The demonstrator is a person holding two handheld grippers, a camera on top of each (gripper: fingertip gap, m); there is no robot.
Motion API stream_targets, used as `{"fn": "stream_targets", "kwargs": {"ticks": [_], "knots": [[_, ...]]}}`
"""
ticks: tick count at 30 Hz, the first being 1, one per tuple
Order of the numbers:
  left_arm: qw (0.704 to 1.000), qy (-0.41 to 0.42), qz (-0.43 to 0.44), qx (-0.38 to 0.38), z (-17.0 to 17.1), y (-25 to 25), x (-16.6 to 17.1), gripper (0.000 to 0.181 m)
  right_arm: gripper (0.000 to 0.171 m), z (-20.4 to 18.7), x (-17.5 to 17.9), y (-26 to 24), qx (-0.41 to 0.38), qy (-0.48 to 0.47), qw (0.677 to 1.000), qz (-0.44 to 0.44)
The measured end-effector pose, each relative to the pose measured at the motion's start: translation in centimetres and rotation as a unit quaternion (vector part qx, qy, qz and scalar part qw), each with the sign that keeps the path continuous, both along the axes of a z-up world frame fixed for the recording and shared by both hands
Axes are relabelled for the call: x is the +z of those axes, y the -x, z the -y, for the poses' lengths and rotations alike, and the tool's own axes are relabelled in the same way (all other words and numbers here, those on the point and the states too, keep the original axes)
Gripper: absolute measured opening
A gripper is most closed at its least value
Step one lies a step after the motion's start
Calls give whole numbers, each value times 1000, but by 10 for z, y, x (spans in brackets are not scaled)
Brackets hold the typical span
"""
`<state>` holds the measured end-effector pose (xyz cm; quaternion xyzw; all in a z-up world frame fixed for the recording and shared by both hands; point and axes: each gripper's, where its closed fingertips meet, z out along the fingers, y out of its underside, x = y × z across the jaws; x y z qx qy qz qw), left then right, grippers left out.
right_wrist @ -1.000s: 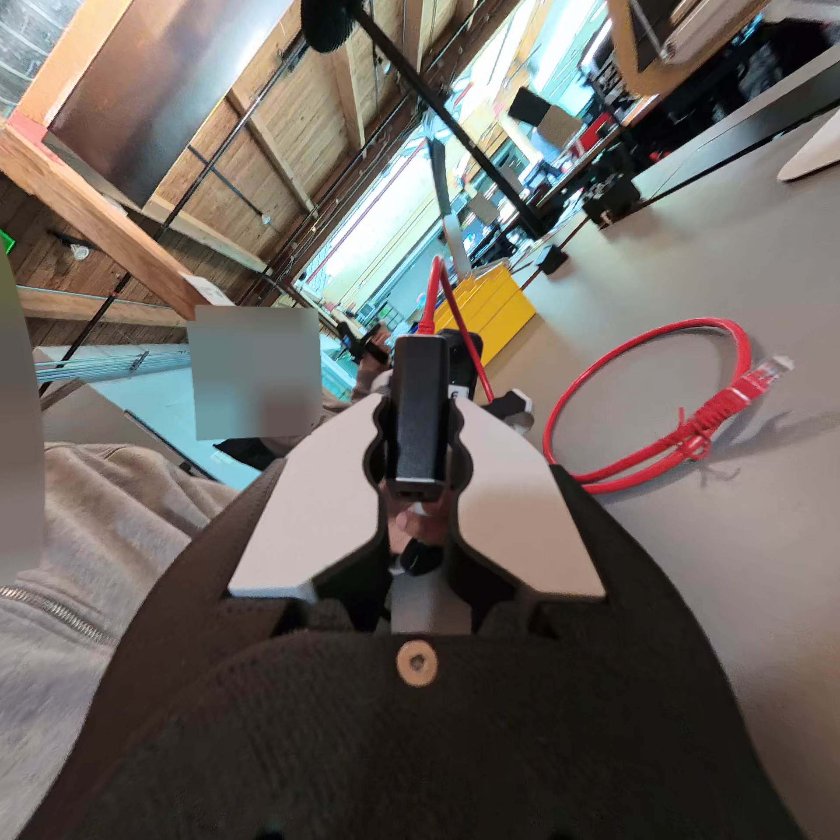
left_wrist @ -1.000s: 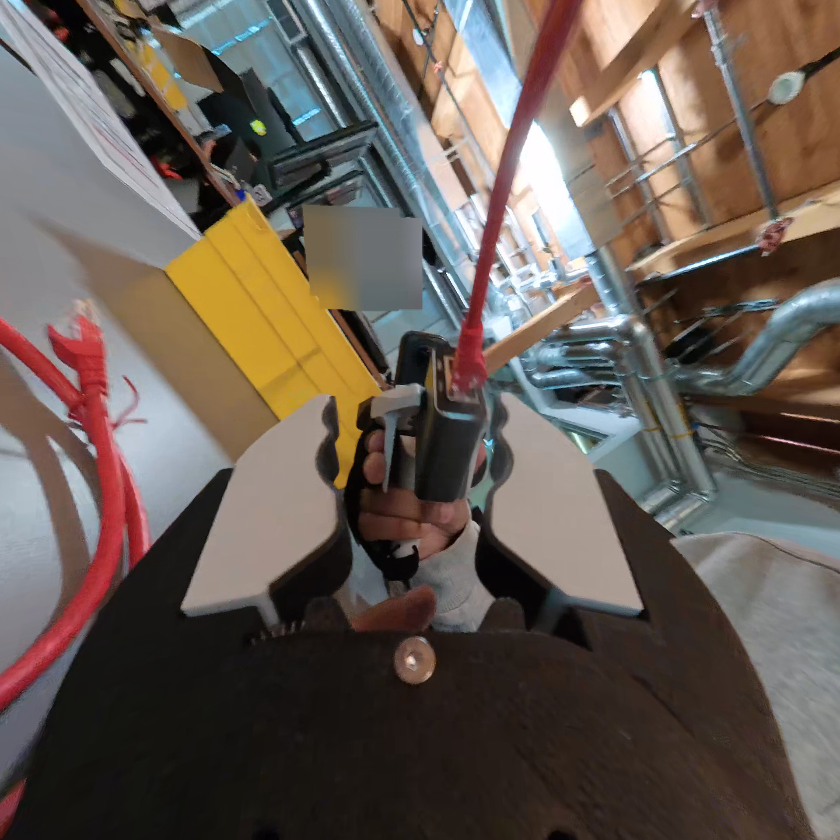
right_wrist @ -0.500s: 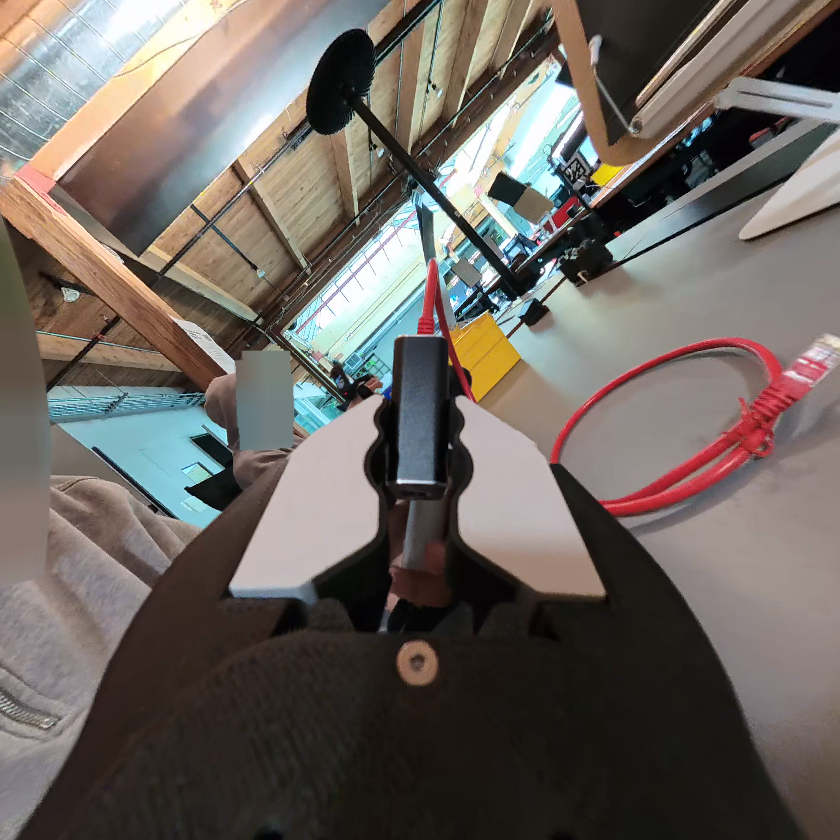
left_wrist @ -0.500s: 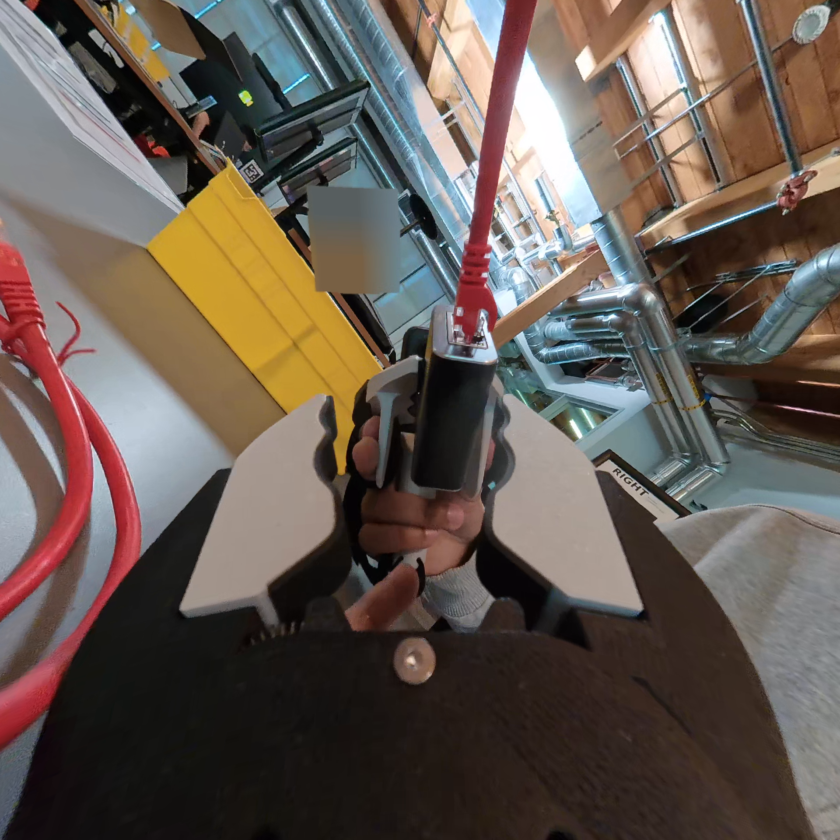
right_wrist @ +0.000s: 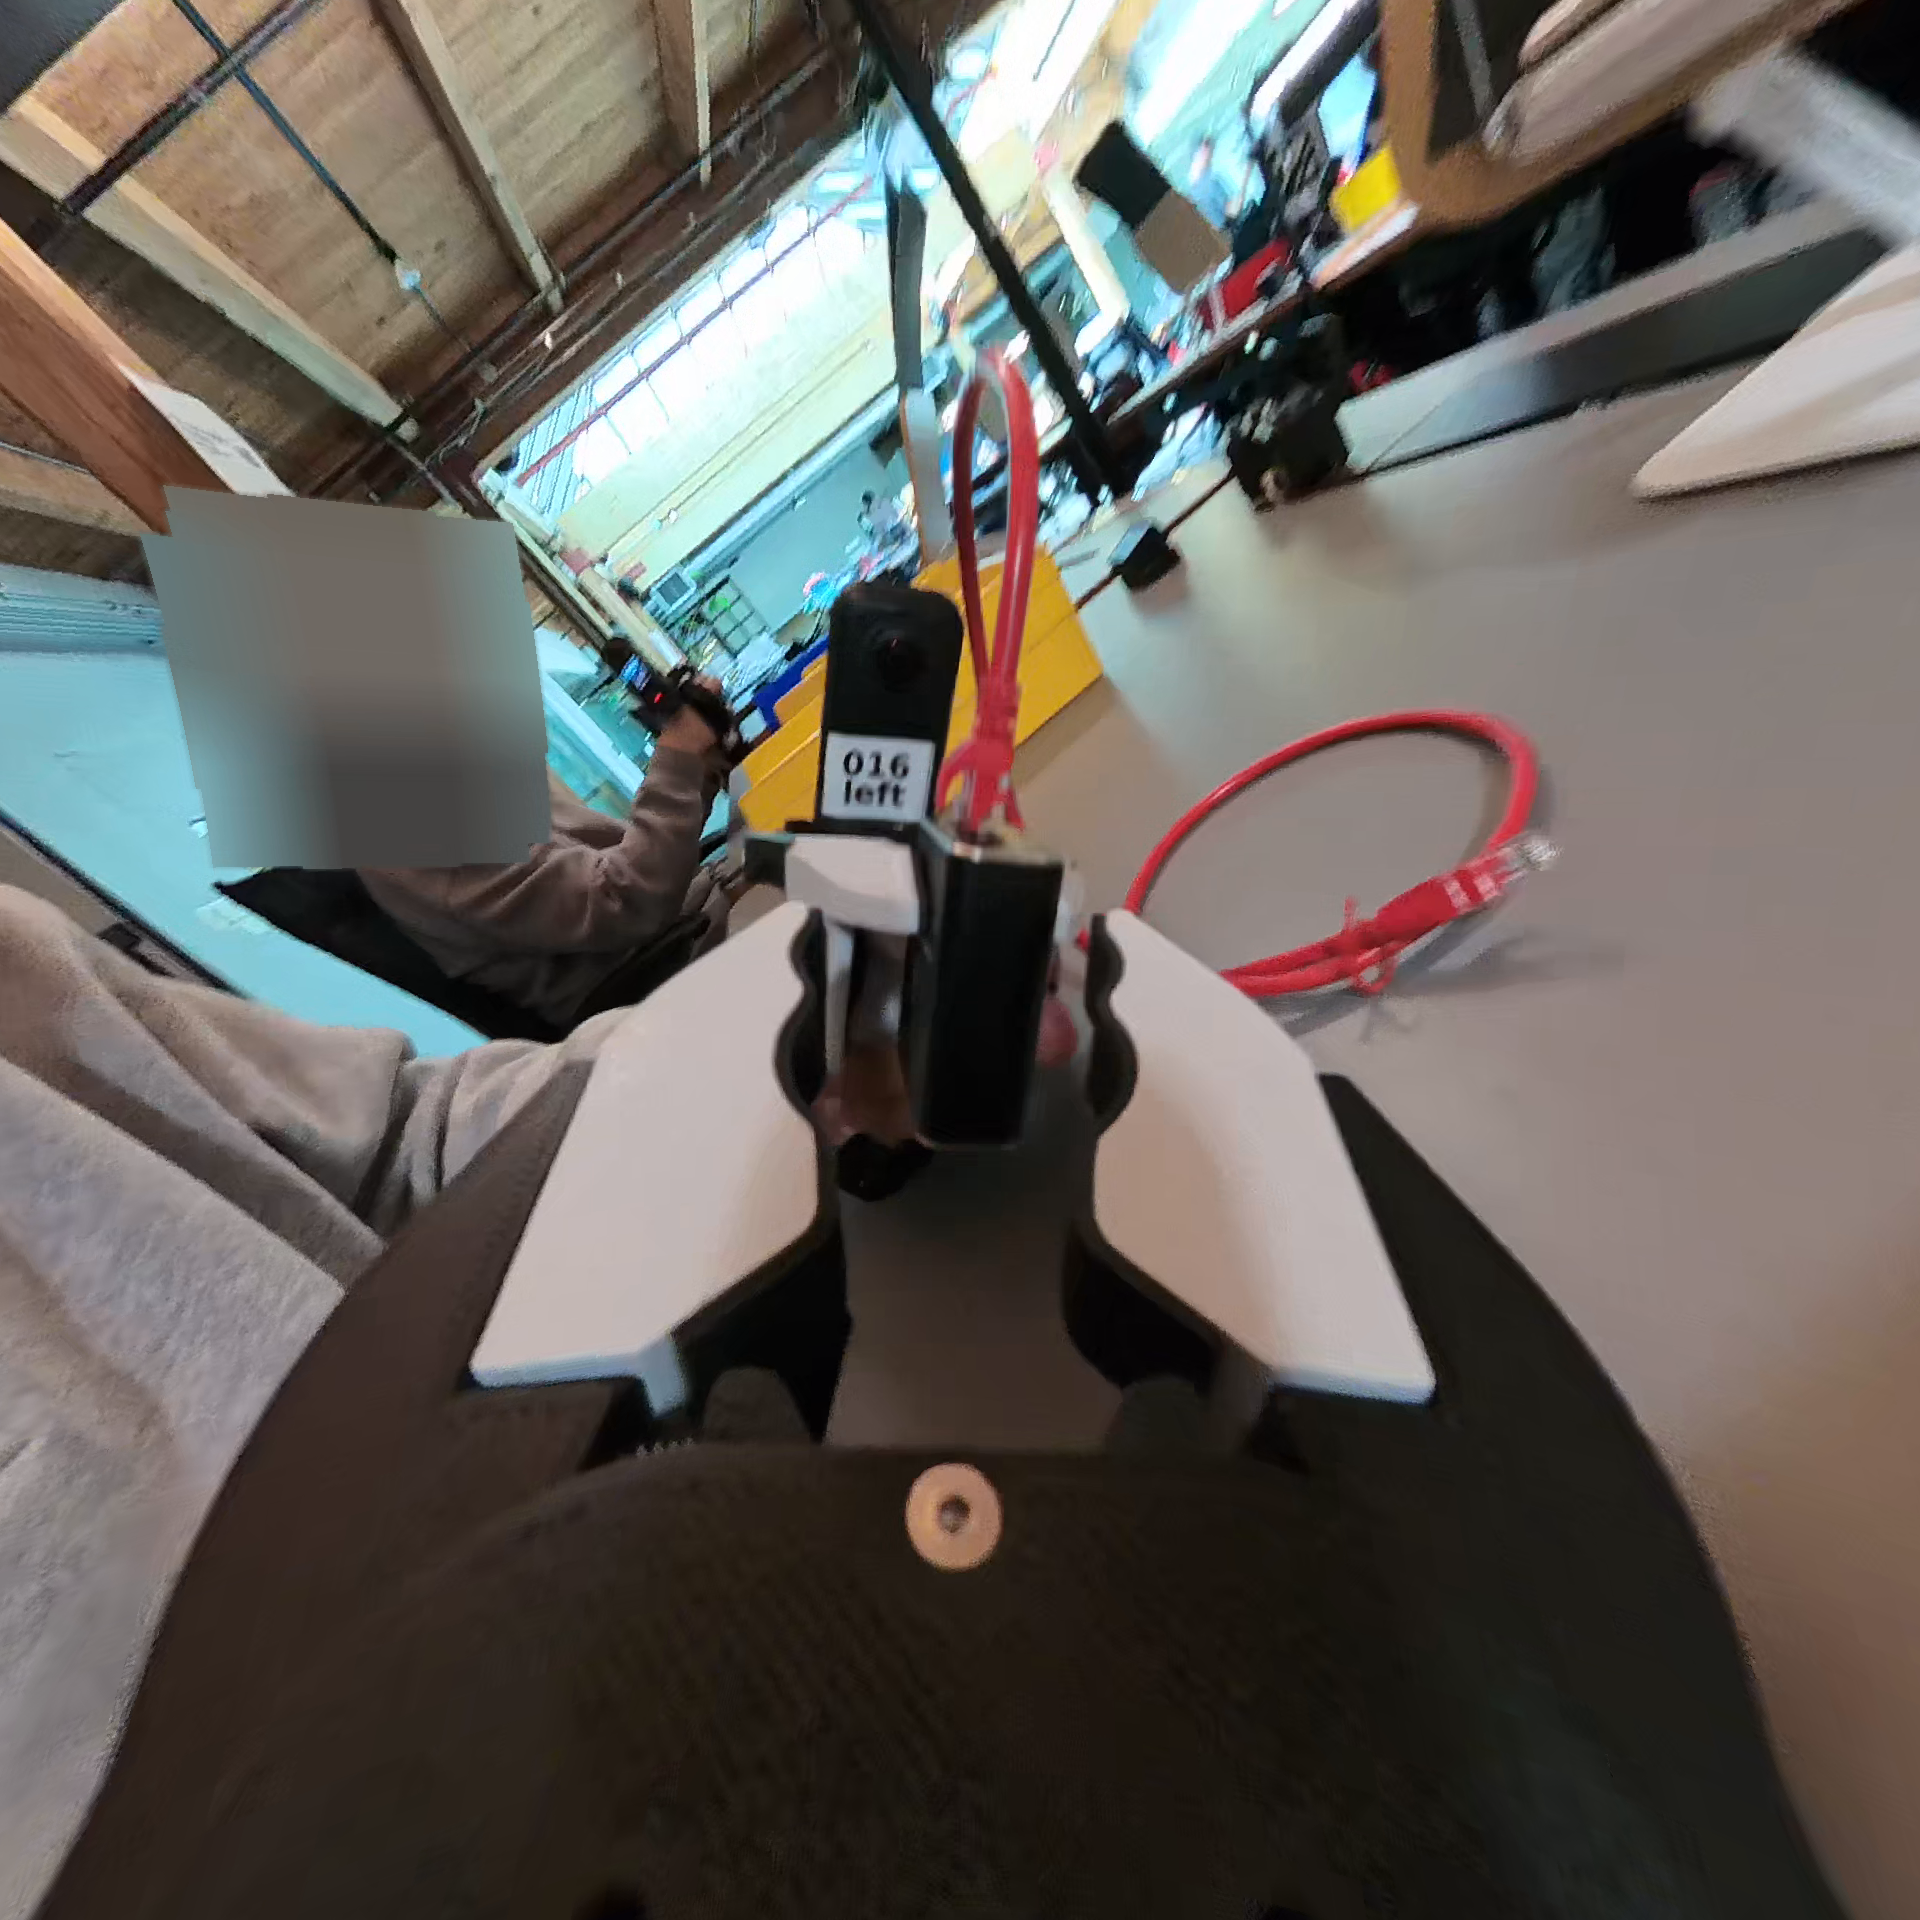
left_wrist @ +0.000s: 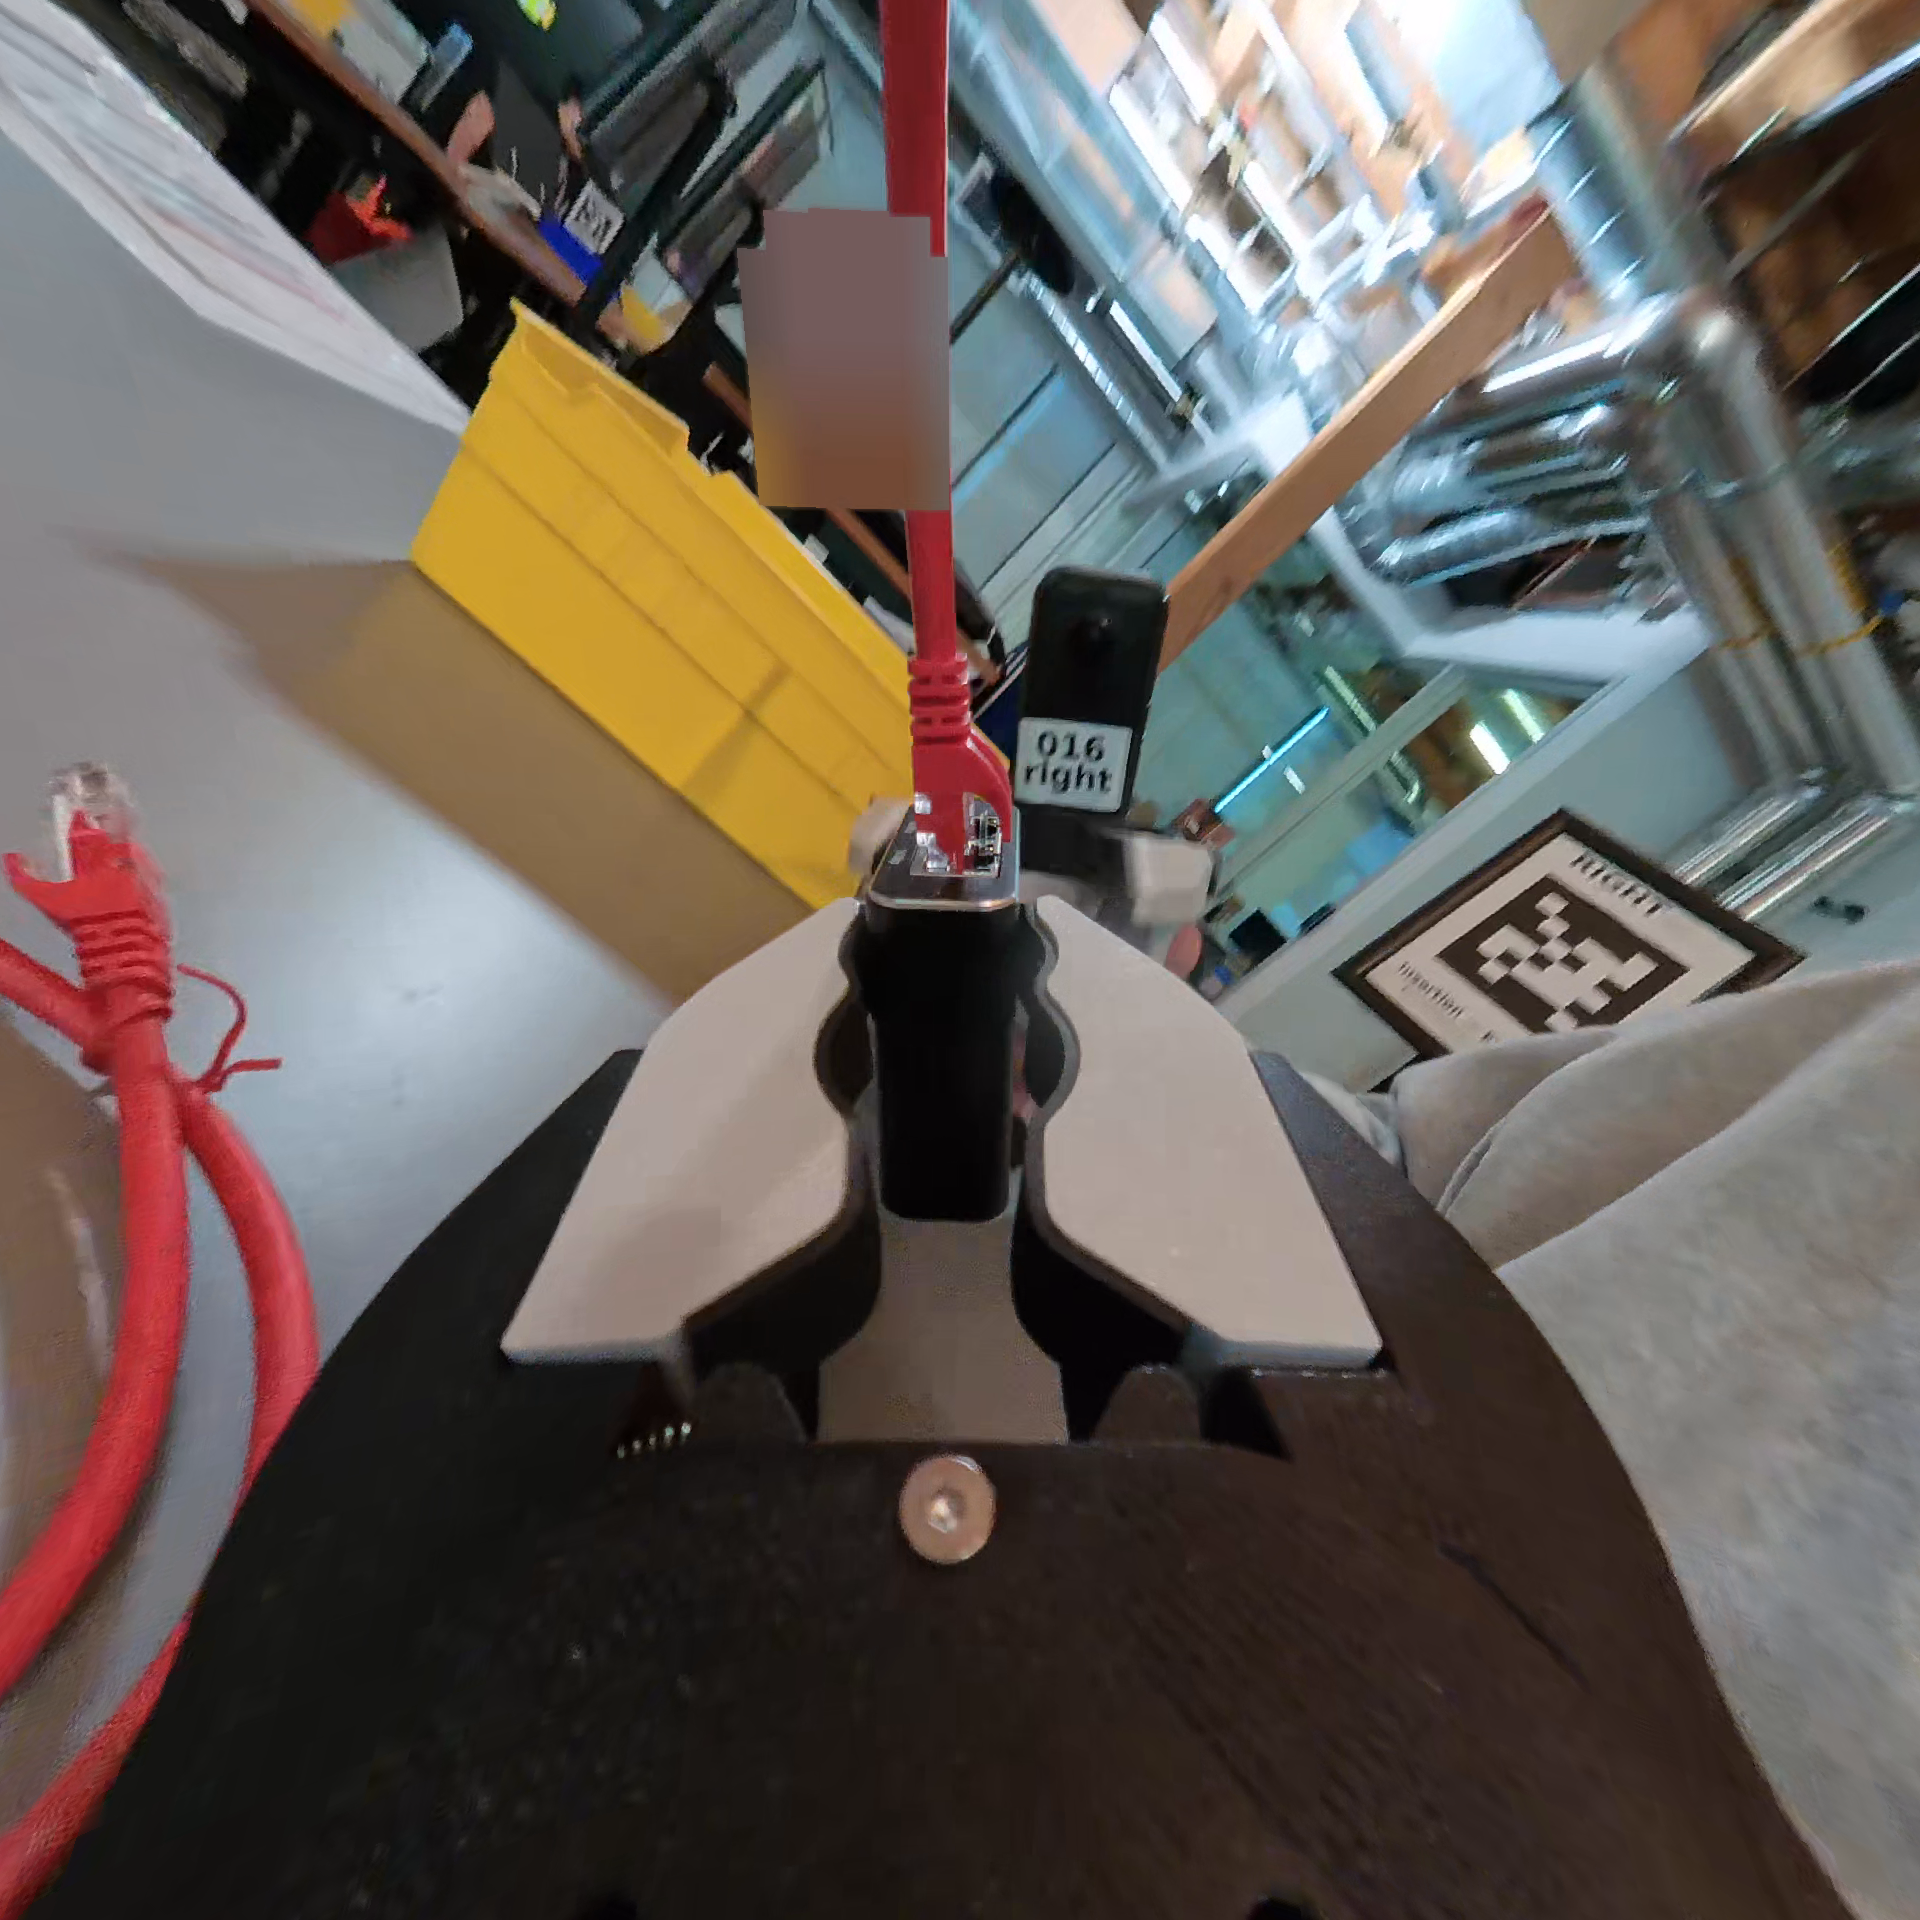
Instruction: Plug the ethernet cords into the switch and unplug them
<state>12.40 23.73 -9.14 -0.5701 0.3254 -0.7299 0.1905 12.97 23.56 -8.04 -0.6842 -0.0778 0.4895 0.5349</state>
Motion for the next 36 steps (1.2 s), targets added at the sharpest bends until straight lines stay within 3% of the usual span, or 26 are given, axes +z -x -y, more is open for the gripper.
{"fn": "stream_targets", "kwargs": {"ticks": [7, 14, 17, 22, 25, 27, 36], "knots": [[992, -58, -77, -80, 25, -4, -25, 24, 49, -1, -6, 0, -10, -6, 999, 48], [987, -67, -81, -119, 39, -4, -27, 24, 18, 7, -7, -1, 29, -10, 998, 46], [987, -64, -82, -125, 41, -4, -28, 25, 17, 13, -9, 4, 69, 4, 997, 31], [986, -56, -82, -135, 43, -4, -28, 25, 18, 13, -15, 9, 70, 0, 995, 69], [984, -61, -85, -144, 46, -4, -29, 25, 31, 12, -23, 14, 83, 18, 993, 85], [984, -64, -85, -143, 46, -4, -29, 25, 17, 16, -19, 17, 89, 1, 991, 96], [982, -68, -84, -156, 52, -4, -29, 25, 20, 21, -16, 20, 106, -7, 990, 91]]}}
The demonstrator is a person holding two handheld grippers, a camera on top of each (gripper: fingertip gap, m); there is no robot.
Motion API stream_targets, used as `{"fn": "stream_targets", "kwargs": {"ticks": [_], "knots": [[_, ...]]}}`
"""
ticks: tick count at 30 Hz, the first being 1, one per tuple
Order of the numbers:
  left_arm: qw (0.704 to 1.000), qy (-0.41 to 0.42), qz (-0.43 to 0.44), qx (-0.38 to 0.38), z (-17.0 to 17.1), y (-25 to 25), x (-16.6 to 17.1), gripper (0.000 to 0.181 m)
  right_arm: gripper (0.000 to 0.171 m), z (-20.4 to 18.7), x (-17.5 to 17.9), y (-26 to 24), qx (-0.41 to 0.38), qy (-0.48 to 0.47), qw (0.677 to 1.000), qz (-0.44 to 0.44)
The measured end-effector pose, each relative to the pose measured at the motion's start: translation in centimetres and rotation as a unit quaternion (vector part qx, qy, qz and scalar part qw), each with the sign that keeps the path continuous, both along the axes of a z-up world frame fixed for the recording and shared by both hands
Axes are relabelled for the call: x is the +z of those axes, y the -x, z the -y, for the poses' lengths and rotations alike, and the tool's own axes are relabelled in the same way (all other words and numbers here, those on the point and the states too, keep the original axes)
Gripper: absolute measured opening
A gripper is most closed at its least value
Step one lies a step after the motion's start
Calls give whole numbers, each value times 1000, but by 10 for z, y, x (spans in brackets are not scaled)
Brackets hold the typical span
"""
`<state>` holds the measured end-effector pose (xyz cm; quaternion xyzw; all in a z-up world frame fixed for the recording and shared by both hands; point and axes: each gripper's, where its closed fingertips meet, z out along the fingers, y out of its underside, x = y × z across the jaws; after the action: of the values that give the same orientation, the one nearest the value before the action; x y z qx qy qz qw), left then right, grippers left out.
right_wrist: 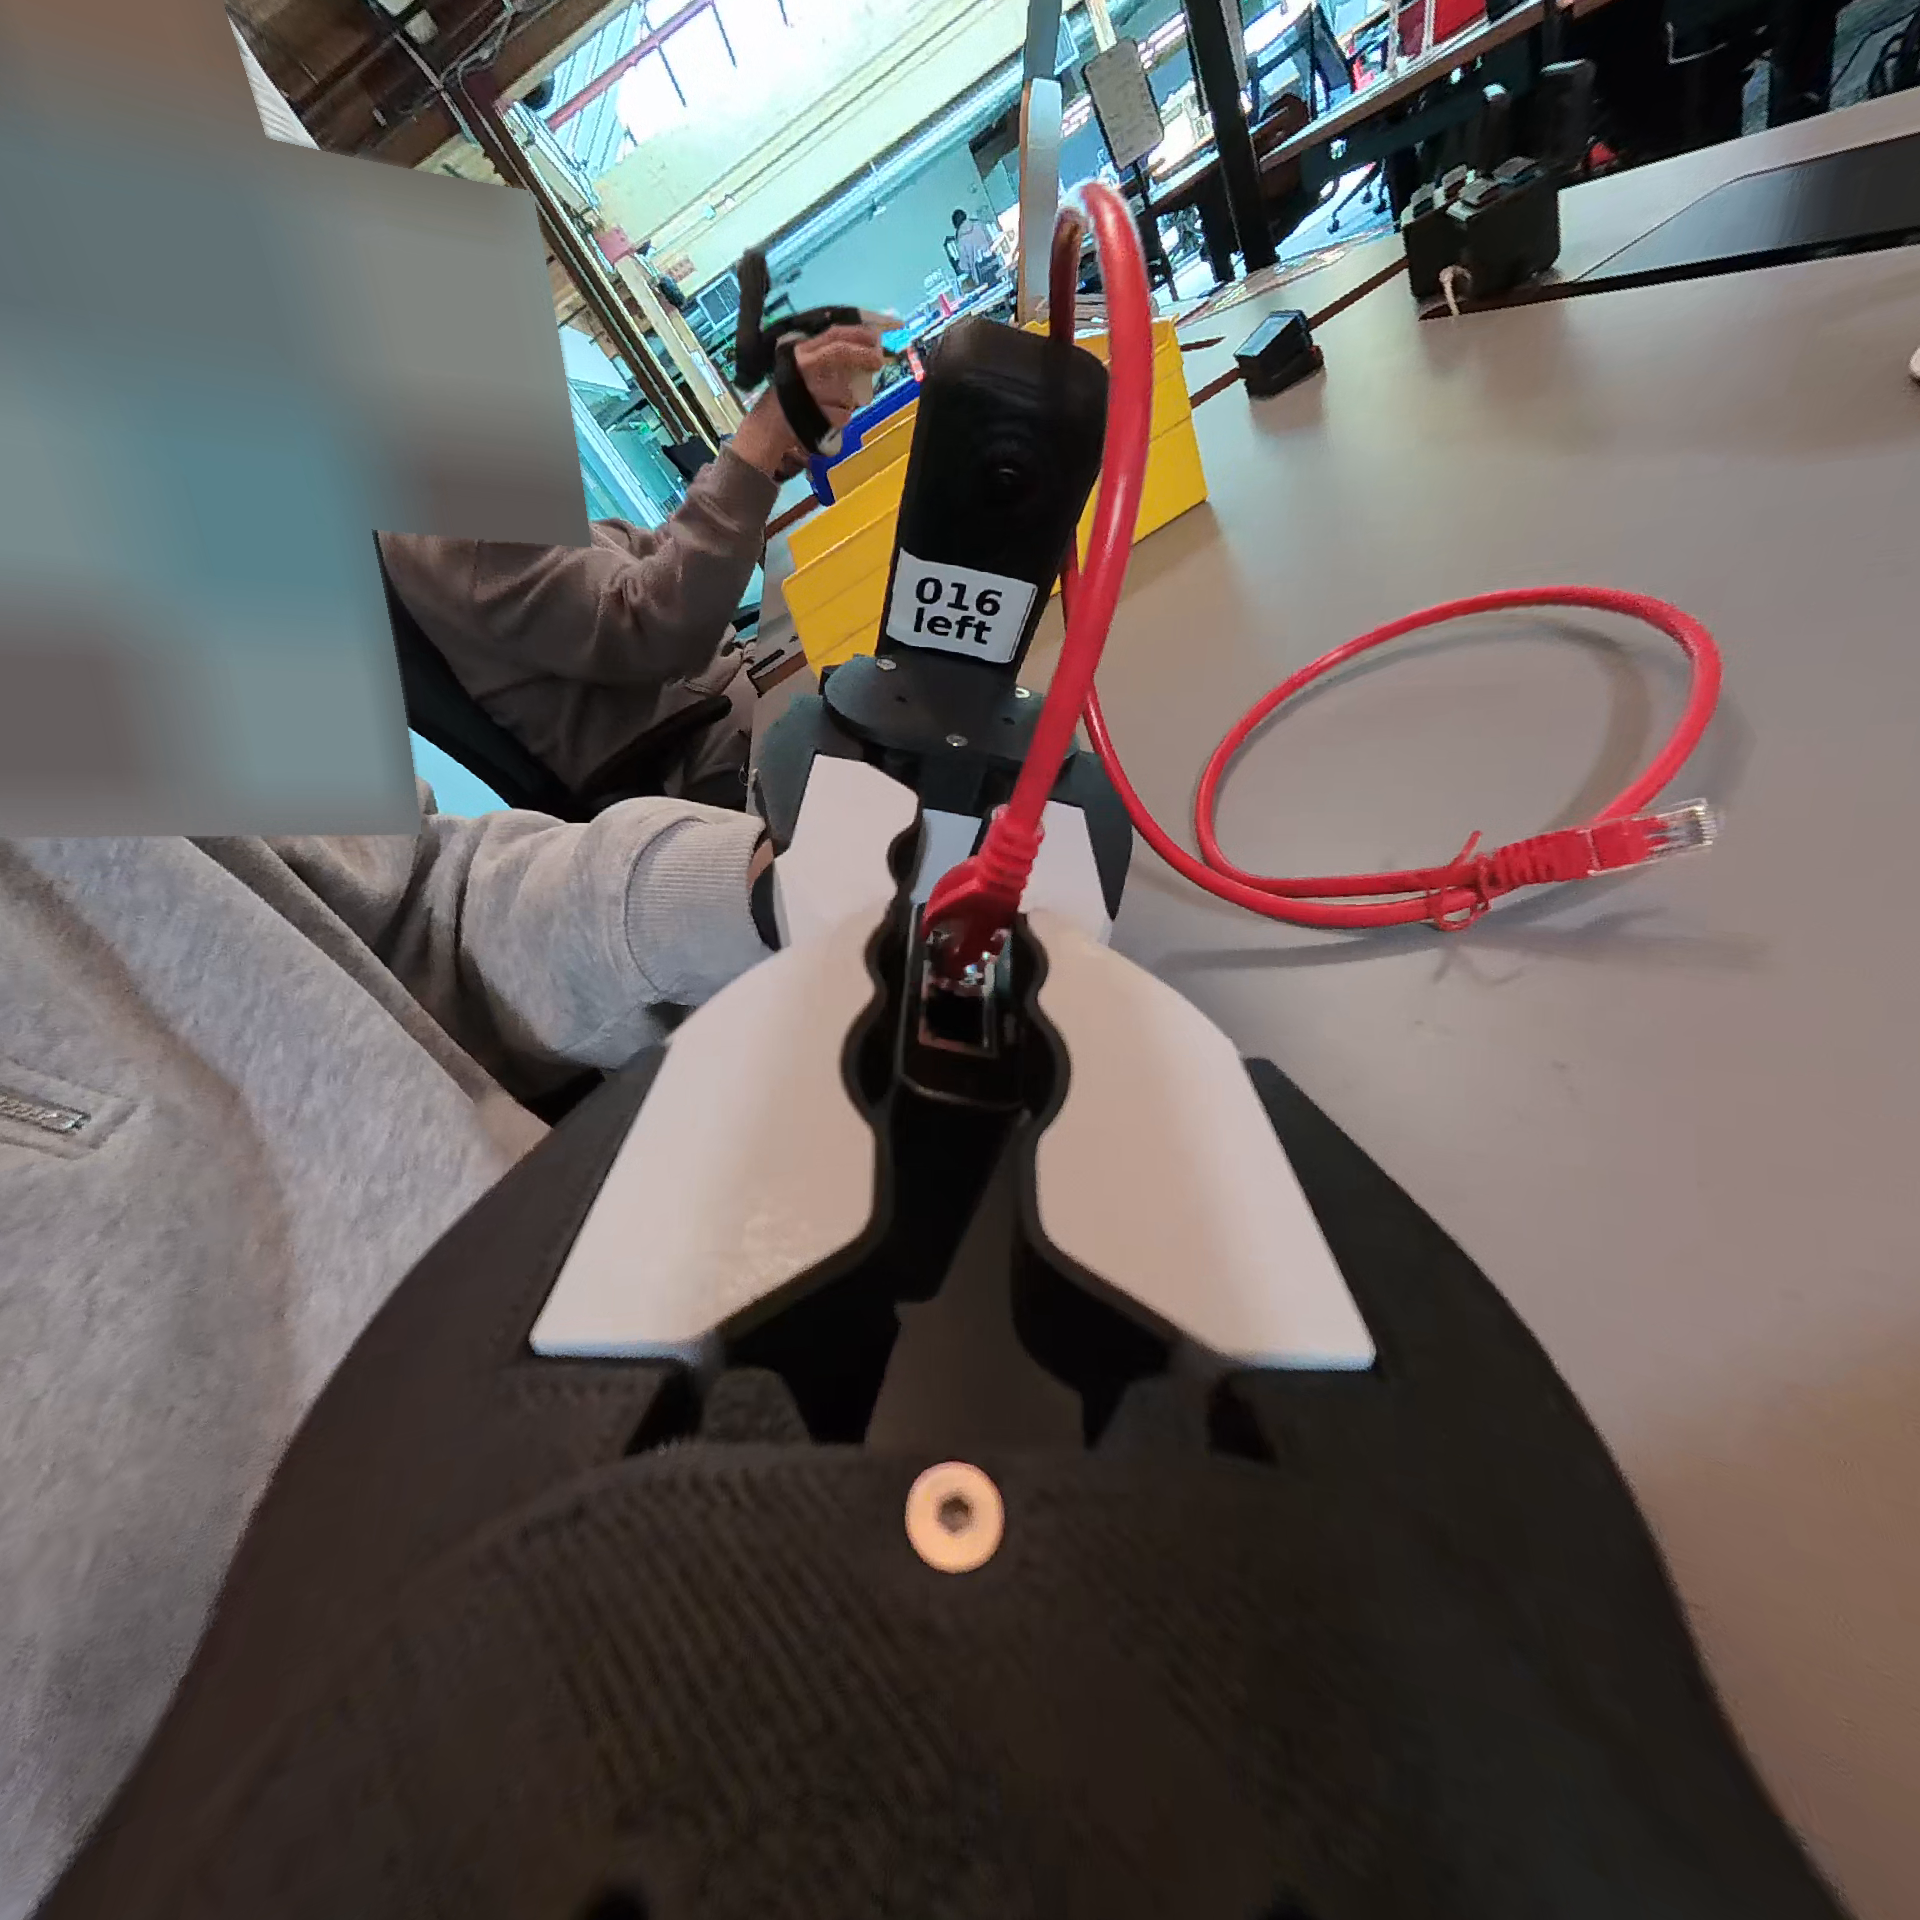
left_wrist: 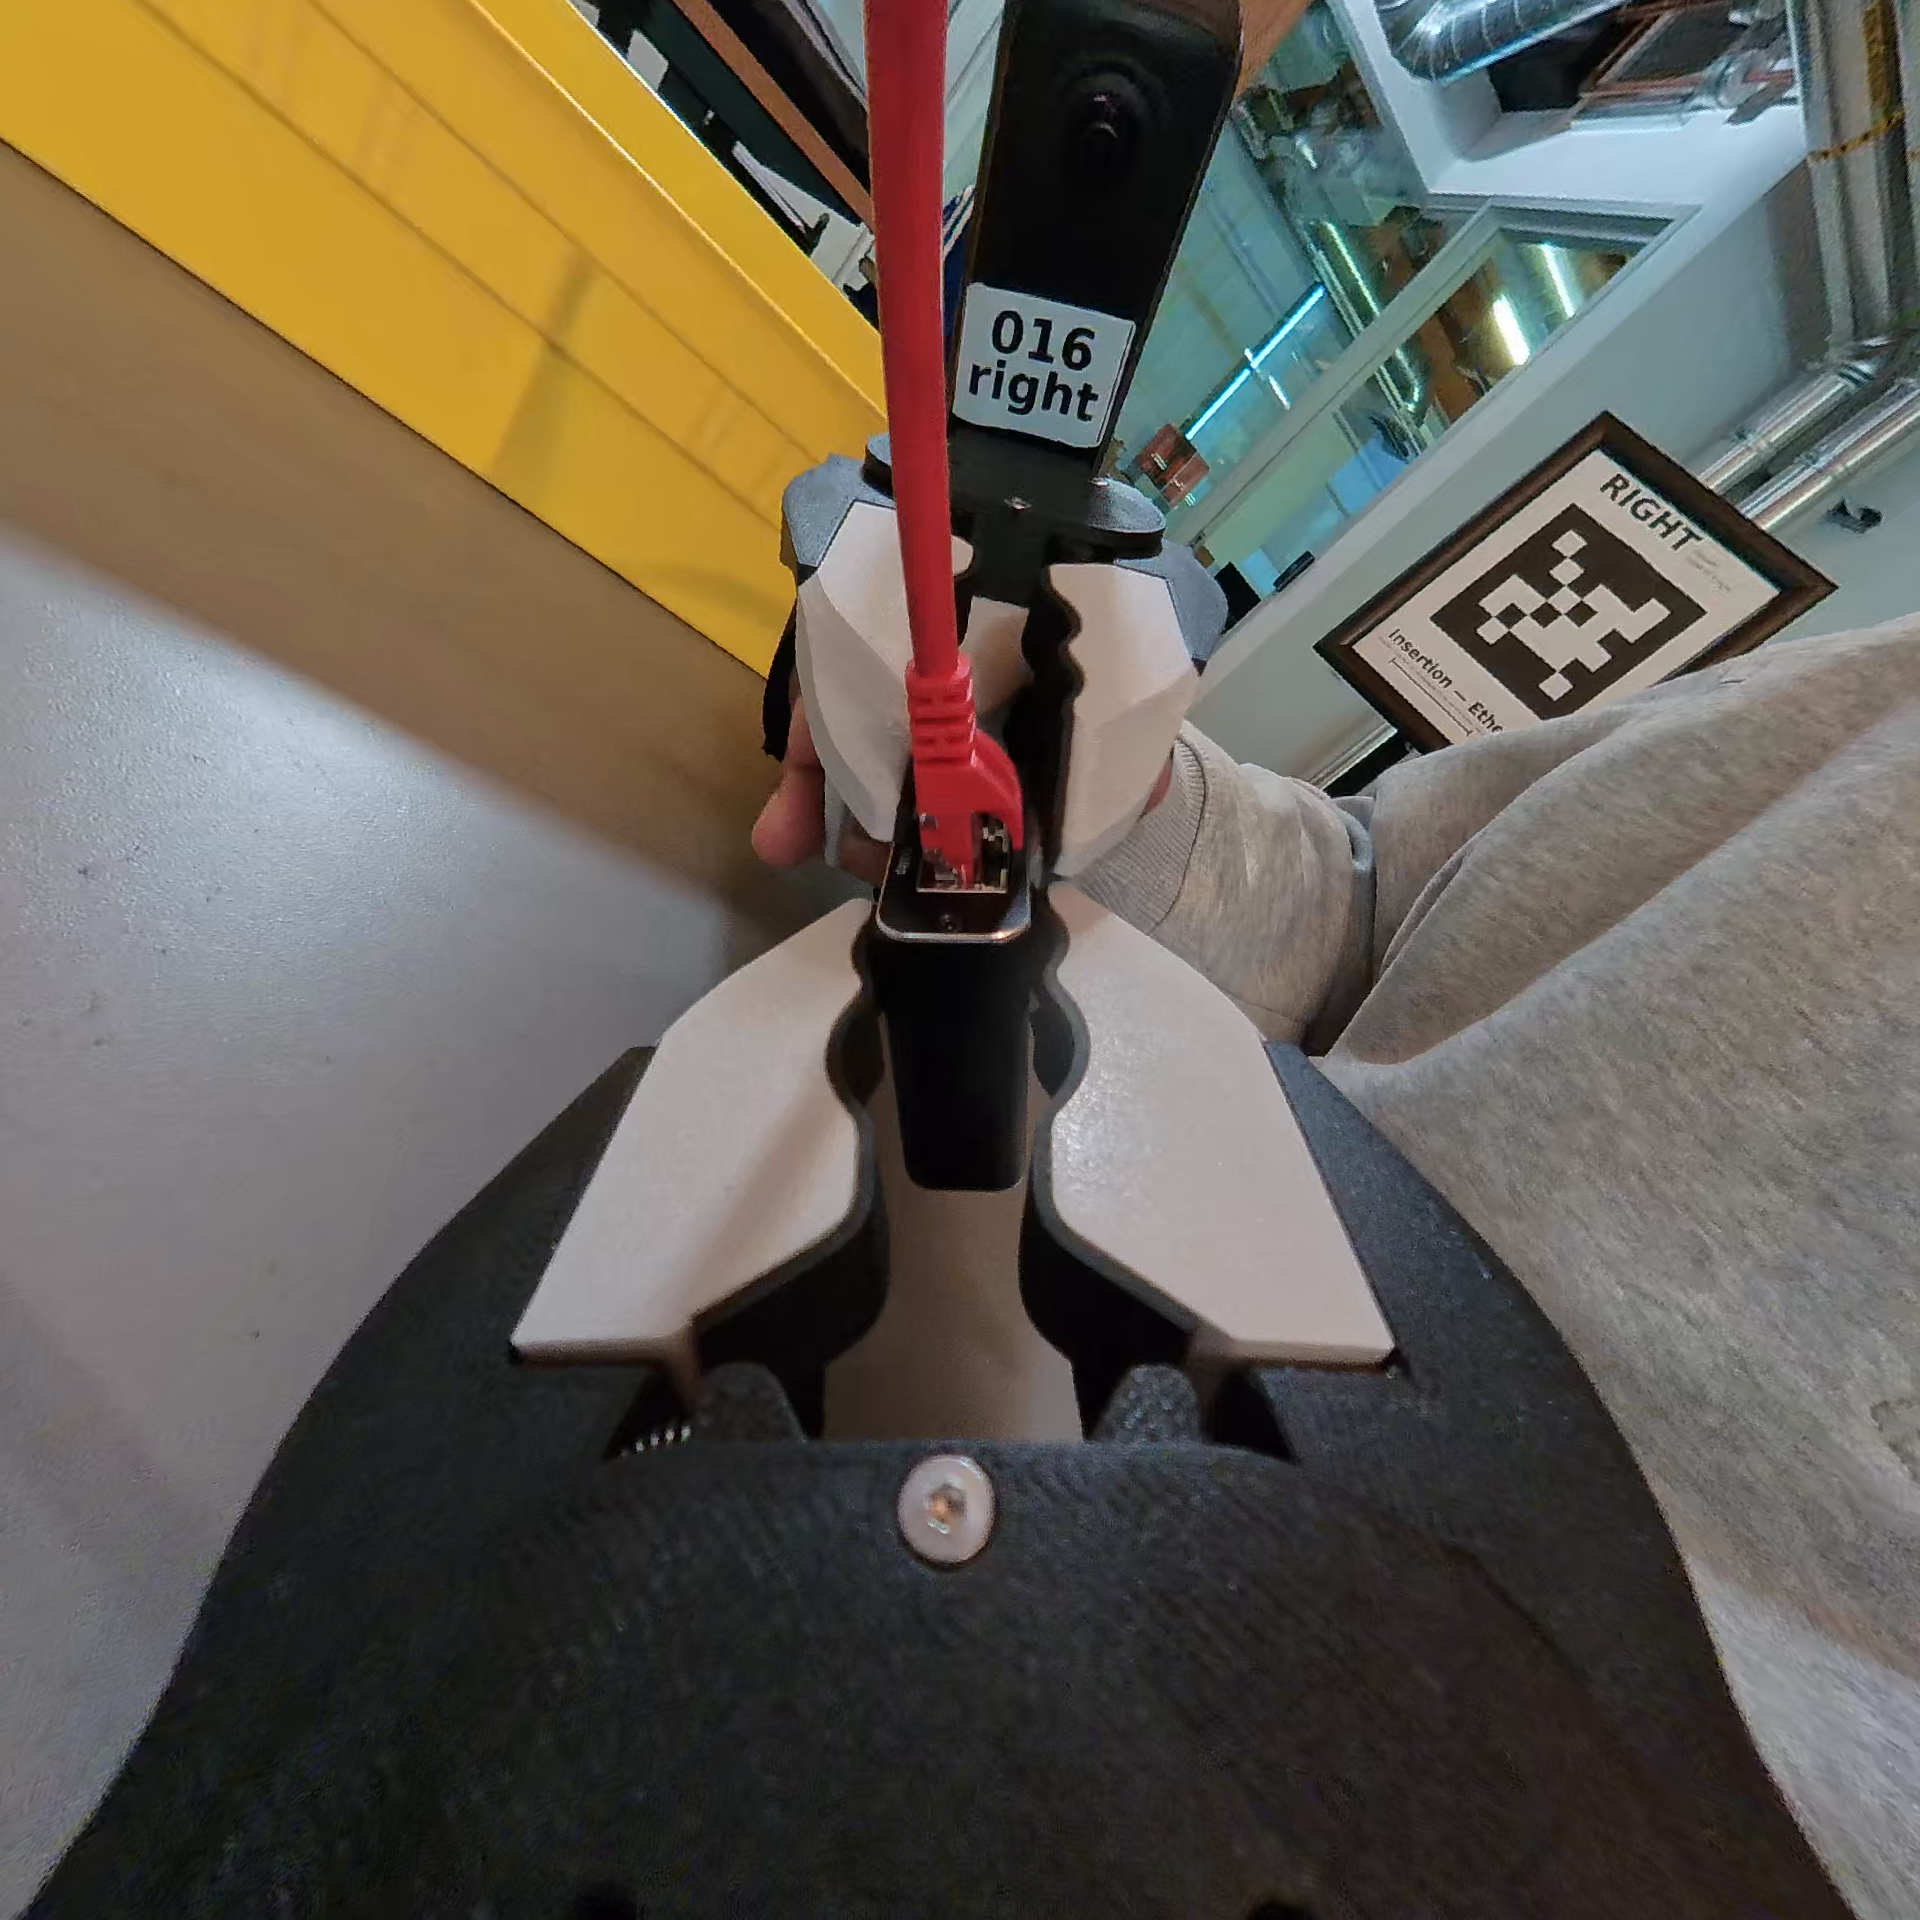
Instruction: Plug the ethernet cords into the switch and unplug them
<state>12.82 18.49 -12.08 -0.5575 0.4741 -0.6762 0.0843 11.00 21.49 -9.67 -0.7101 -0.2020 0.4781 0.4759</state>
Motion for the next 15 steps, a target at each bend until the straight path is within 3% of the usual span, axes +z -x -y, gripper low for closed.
{"fn": "stream_targets", "kwargs": {"ticks": [7, 15], "knots": [[1000, 2, -1, -1, 0, 0, 0, 25, 26, 0, 3, 0, 1, 3, 1000, -15], [1000, -8, -2, -3, 2, 0, -1, 24, 17, -2, 2, -2, -6, 5, 1000, -12]]}}
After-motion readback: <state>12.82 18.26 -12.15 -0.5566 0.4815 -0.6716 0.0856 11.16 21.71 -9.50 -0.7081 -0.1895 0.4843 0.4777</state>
